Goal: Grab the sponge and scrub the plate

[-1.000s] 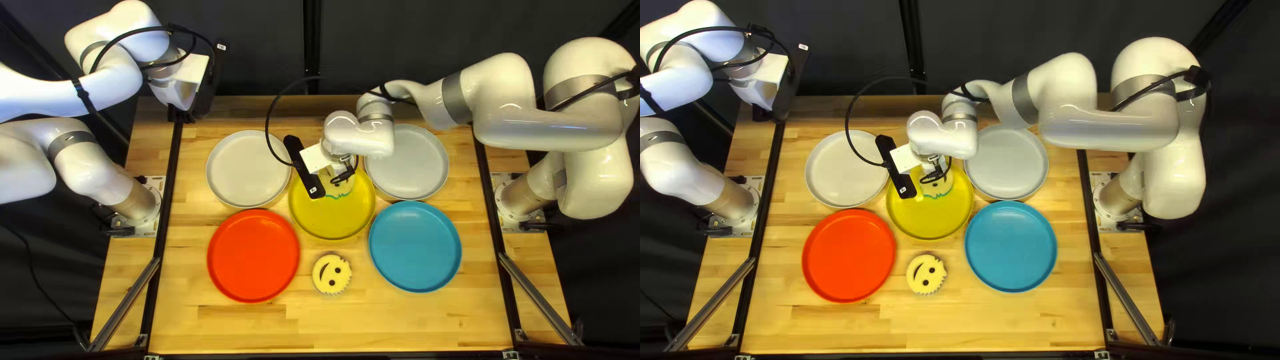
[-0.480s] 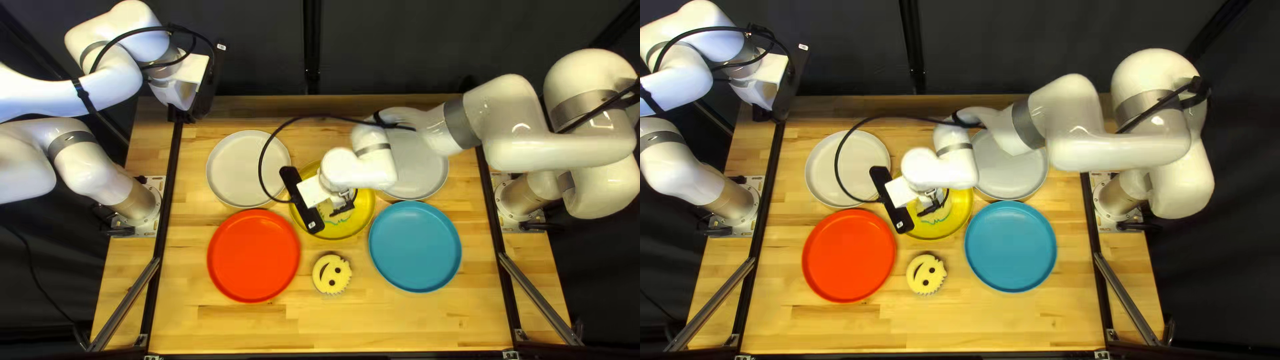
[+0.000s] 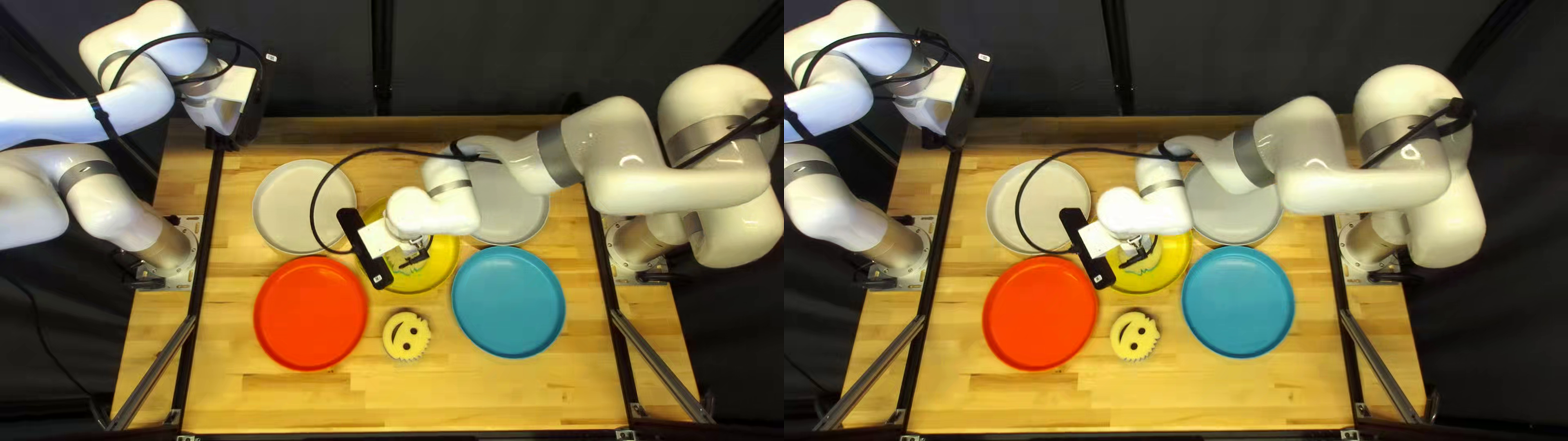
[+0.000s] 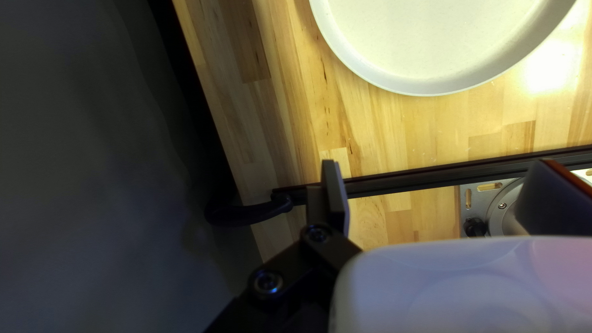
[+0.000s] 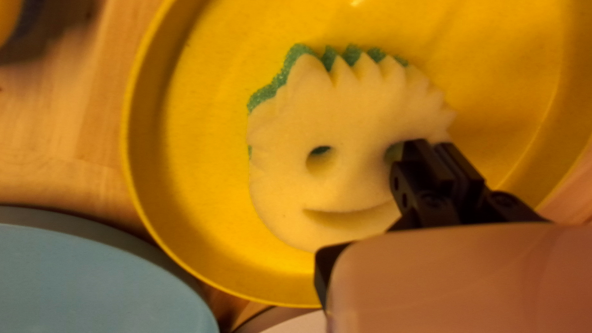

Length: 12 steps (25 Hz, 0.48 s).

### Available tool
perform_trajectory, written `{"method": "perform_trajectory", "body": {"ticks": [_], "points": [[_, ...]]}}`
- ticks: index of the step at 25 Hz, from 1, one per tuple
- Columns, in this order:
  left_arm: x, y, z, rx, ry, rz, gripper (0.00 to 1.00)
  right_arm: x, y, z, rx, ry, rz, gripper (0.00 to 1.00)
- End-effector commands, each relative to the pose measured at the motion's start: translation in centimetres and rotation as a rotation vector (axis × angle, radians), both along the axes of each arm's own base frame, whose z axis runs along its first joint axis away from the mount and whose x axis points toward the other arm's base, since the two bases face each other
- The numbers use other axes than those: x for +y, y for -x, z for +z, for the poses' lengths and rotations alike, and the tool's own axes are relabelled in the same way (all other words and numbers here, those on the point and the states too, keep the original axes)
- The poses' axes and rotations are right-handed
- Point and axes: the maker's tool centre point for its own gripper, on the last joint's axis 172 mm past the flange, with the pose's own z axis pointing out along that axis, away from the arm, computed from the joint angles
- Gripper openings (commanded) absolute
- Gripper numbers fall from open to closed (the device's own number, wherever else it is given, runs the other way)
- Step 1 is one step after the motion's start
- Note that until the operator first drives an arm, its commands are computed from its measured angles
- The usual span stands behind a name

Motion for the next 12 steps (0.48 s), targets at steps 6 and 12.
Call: {"method": "perform_trajectory", "body": {"ticks": [6, 12], "points": [[0.0, 0.0, 0.0, 0.000, 0.000, 0.000, 1.00, -0.5, -0.9, -0.1, 0.012, -0.022, -0.008, 0.00], [0.0, 0.0, 0.0, 0.000, 0.000, 0.000, 1.00, 3.7, -0.9, 0.6, 0.007, 0.012, 0.019, 0.00]]}}
